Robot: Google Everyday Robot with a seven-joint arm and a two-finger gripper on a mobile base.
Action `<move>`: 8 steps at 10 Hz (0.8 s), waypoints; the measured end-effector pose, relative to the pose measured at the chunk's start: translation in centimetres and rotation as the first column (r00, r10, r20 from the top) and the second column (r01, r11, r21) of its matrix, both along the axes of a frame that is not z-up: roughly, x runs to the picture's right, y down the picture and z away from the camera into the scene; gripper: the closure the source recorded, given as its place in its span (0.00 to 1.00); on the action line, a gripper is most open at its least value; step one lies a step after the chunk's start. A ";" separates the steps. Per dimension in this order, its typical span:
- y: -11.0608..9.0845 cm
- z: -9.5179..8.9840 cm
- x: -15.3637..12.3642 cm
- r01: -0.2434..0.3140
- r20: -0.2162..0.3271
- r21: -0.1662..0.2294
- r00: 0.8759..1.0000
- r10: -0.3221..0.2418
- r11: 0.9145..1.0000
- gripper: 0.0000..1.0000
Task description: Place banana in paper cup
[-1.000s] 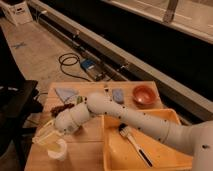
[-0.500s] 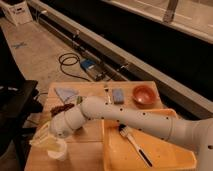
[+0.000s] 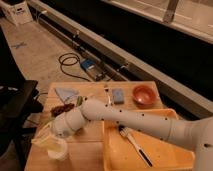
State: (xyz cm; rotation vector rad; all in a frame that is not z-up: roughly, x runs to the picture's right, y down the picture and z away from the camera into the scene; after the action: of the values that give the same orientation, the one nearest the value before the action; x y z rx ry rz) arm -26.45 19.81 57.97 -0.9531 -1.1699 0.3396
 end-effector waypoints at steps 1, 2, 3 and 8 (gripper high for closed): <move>0.5 0.3 -0.2 -0.006 -0.001 -0.017 1.000 0.006 1.000 1.00; 0.8 0.5 -0.3 -0.011 -0.001 -0.027 1.000 0.011 1.000 1.00; 1.0 0.7 -0.4 -0.018 -0.002 -0.034 1.000 0.018 0.999 1.00; 0.3 1.4 -0.8 -0.041 -0.003 -0.020 0.999 0.041 0.999 1.00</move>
State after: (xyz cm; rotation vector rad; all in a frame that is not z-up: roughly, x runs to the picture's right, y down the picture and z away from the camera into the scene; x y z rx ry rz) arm -27.28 20.15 59.39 -0.9468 -1.1873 0.3858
